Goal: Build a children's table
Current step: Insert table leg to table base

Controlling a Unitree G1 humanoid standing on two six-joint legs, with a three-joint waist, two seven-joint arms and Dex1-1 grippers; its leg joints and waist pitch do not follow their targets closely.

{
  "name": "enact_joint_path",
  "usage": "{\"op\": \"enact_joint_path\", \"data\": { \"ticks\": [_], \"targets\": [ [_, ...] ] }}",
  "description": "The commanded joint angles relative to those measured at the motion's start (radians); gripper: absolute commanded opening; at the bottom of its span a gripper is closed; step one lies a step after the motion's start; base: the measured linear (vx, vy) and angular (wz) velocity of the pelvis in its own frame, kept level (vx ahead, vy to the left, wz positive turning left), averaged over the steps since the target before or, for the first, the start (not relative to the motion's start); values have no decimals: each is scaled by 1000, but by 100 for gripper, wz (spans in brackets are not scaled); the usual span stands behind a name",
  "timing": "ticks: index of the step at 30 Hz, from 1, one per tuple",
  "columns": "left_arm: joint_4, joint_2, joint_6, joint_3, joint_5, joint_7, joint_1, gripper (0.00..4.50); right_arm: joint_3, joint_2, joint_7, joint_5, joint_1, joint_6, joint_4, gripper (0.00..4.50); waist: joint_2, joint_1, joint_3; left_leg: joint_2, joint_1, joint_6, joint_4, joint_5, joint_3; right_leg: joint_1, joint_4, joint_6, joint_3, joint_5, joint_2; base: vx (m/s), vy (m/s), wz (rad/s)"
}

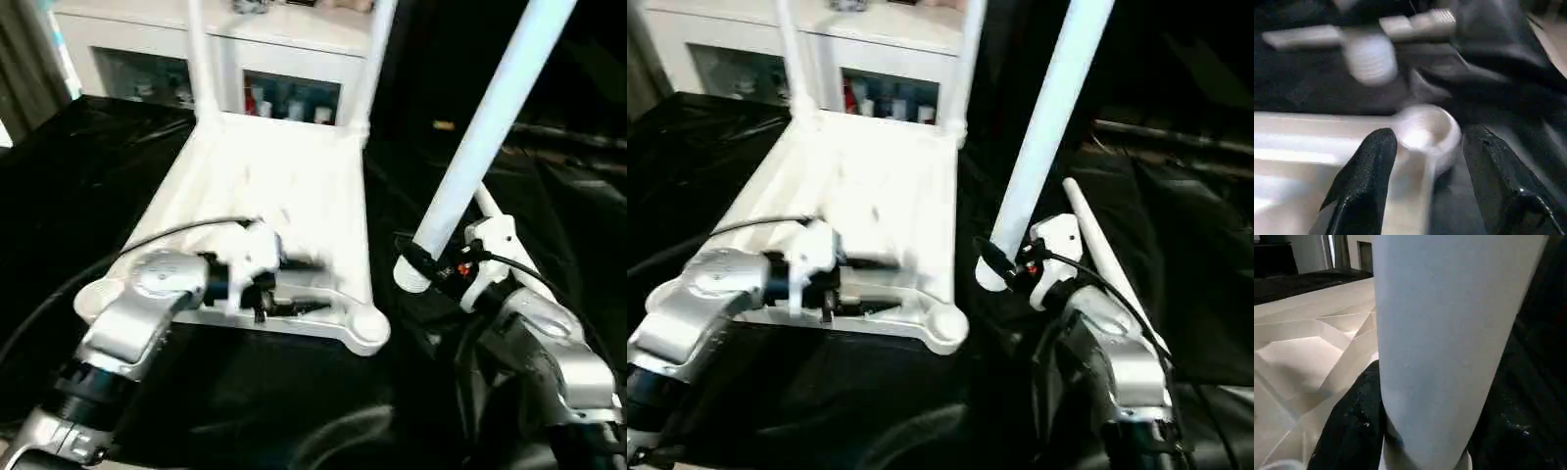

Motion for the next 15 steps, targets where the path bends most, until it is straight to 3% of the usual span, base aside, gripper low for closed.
{"op": "enact_joint_path", "data": {
  "ticks": [1,4,7,9,15],
  "targets": [
    [19,14,-10,-24,38,-18,-24,219,-10,-8,6,11,8,9,-38,188,10,4,-55,47,-15,10,-88,-123,-20,53,-98,-150,58,-294,-78,0,0,0],
    [65,26,-39,-49,67,-34,-45,183,2,-8,9,5,20,9,-45,188,17,3,-57,46,-14,18,-86,-110,-18,51,-97,-160,55,-284,-76,0,0,0],
    [123,34,-83,-69,117,-34,-69,177,18,-4,6,0,25,14,-56,188,22,1,-56,49,-15,17,-89,-119,-20,51,-97,-166,53,-276,-75,0,0,0],
    [161,34,-109,-76,139,-30,-86,175,28,1,5,0,26,18,-62,188,22,0,-57,50,-14,14,-90,-123,-20,52,-95,-168,54,-267,-78,0,0,0],
    [189,36,-112,-73,132,-58,-98,105,36,2,12,1,34,24,-72,188,22,2,-59,51,-15,17,-88,-103,-18,52,-90,-194,55,-214,-80,0,0,0]
  ]
}}
